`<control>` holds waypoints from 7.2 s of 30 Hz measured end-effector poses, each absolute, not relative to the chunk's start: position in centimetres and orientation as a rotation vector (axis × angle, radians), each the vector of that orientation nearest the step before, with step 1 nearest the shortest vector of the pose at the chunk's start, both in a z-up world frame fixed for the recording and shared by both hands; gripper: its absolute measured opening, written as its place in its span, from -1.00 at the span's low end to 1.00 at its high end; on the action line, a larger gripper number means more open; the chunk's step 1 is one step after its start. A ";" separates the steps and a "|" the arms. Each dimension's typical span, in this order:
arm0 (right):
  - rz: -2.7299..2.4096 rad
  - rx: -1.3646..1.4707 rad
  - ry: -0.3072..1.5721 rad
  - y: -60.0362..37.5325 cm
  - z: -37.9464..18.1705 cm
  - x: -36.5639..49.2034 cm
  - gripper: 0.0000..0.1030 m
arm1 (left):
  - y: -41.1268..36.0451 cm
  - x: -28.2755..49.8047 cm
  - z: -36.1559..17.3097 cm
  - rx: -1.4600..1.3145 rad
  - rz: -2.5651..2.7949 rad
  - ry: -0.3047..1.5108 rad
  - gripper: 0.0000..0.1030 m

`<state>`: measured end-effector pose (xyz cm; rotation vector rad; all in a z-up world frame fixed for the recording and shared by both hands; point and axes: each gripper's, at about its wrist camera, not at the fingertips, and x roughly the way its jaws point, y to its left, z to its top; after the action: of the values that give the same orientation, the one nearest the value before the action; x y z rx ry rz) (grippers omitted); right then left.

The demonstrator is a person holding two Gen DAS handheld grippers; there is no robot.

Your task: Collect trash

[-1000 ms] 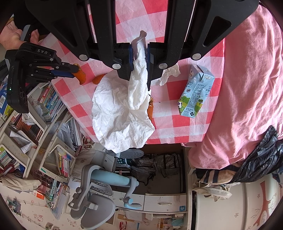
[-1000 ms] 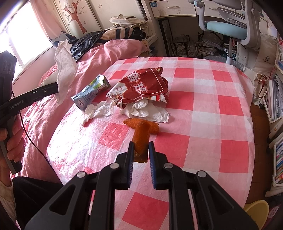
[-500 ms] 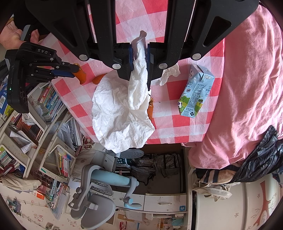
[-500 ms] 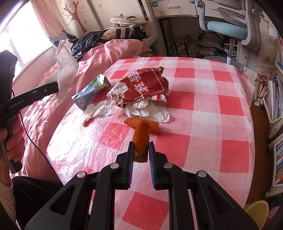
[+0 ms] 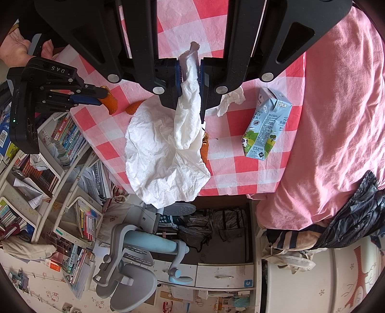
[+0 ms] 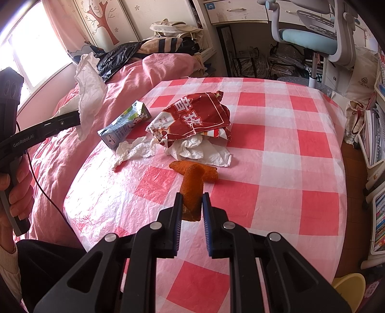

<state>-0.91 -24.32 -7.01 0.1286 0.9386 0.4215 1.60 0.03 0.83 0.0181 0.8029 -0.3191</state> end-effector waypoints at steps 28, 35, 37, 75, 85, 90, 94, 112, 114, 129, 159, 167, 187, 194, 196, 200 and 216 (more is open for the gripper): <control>0.422 0.128 0.939 -24.2 -7.0 -0.9 -0.67 | 0.0 1.6 0.8 0.018 -0.320 0.802 -0.80; 0.423 0.127 0.939 -24.2 -7.0 -0.9 -0.66 | 0.1 1.6 0.8 0.017 -0.319 0.801 -0.80; 0.422 0.128 0.940 -24.2 -7.1 -0.9 -0.67 | 0.1 1.6 0.8 0.017 -0.319 0.801 -0.80; 0.425 0.126 0.938 -24.1 -7.0 -0.8 -0.66 | 0.3 1.7 0.8 0.014 -0.320 0.798 -0.80; 0.407 0.255 0.857 -25.8 -4.6 -2.4 -0.67 | 1.7 2.0 1.2 -0.048 -0.327 0.799 -0.80; 0.403 0.309 0.783 -28.2 -2.4 -4.6 -0.67 | 1.6 1.3 1.0 -0.080 -0.368 0.793 -0.80; 0.368 0.349 0.741 -32.2 -1.4 -7.7 -0.67 | -0.5 0.3 0.9 -0.059 -0.433 0.788 -0.80; -0.098 0.471 0.988 -54.2 -18.2 -20.3 -0.63 | -40.8 -8.0 -6.1 0.410 -0.984 0.972 -0.80; -0.142 0.522 1.015 -55.9 -20.0 -21.1 -0.45 | -44.7 -8.9 -8.2 0.474 -1.034 1.011 -0.79; -0.243 0.374 0.851 -54.4 -14.3 -23.8 0.14 | -44.0 -11.3 -8.0 0.515 -0.942 0.916 0.20; 0.165 0.093 0.676 -24.4 -2.1 -4.8 0.78 | 1.3 -1.0 0.2 -0.056 -0.108 0.762 0.63; 0.109 0.108 0.707 -25.2 -2.9 -4.4 0.78 | 0.9 -1.6 0.5 -0.027 -0.114 0.757 0.69; 0.150 0.099 0.666 -25.7 -2.0 -4.9 0.79 | 4.7 1.0 -2.3 0.118 -0.182 0.893 0.56; 0.193 0.079 0.677 -26.1 -2.1 -5.0 0.79 | 1.7 3.3 -6.0 0.201 -0.214 0.982 0.41; 0.201 0.064 0.692 -26.1 -2.3 -4.9 0.79 | 0.9 4.5 -7.4 0.204 -0.183 1.003 0.40; 0.234 0.019 0.748 -25.4 -3.4 -4.4 0.79 | 0.0 6.6 -9.8 0.249 -0.117 1.017 0.40; 0.372 -0.290 0.896 -18.3 -9.6 3.5 0.31 | 2.0 5.4 -2.7 0.072 -0.283 0.891 -0.75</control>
<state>3.54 -18.30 -9.57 -0.2895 0.8962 0.3717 5.40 1.99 -2.66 0.0718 0.8905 -0.2829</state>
